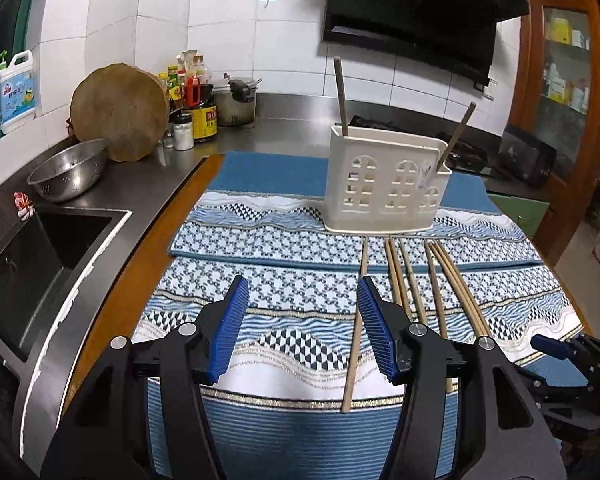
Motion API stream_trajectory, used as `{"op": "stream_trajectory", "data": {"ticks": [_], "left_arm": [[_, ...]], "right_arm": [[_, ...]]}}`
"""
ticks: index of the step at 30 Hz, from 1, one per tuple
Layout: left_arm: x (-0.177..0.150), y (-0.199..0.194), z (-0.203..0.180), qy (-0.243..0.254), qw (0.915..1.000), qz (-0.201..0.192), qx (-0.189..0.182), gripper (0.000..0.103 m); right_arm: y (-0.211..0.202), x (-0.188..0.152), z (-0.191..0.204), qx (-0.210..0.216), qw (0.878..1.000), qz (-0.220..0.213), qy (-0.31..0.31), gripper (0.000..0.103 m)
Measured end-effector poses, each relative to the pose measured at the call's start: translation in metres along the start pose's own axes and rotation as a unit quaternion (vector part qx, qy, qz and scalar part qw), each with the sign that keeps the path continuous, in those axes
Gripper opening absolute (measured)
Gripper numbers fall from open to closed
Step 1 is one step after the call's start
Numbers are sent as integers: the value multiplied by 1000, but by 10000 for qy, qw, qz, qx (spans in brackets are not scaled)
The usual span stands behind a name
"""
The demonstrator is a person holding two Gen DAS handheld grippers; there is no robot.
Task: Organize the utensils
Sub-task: 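Open both tools and move them back down to the loose chopsticks, then close the right tool on a chopstick while the left tool grasps another chopstick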
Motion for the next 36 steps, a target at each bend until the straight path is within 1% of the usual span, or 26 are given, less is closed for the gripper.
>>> {"op": "stream_trajectory", "data": {"ticks": [3,5,9,11,13,14,20,26,29,36], "left_arm": [[-3,2,4,-52,10000,40,8,57],[-6,4,7,-113,9999,82,-3,57],[-13,9,7,-89,9998,162,-7,57],[-18,12,7,-41,9998,219,-2,57],[-22,14,7,-13,9997,259,6,57],[-24,16,7,-4,9996,285,13,57],[-39,30,8,33,9987,497,45,57],[-54,42,6,162,9974,696,74,57],[-62,47,2,245,9964,811,36,57],[-77,60,-8,360,9934,1081,-105,56]], "right_arm": [[-1,-6,-2,34,9999,0,109,52],[-1,-10,-5,28,9999,10,167,45],[3,-15,-9,-2,9998,77,200,37],[7,-18,-10,20,9996,128,240,28],[9,-20,-13,12,9995,155,289,27],[10,-21,-15,0,9994,168,311,24],[24,-23,-21,-5,9990,300,342,18],[29,-18,-18,-5,9992,286,280,17],[32,-18,-17,-113,9993,330,150,15],[42,-16,-18,-176,9990,416,63,13]]}}
Point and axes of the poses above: each gripper's, at about its wrist camera, not at the fingertips, and y roughly the way its jaws point, z to its left, x to its top, the point moved 10 cm from there along y, roughly the way its jaws point, and after that the axes turned 15 degrees about -y, right-handed, at the moved point
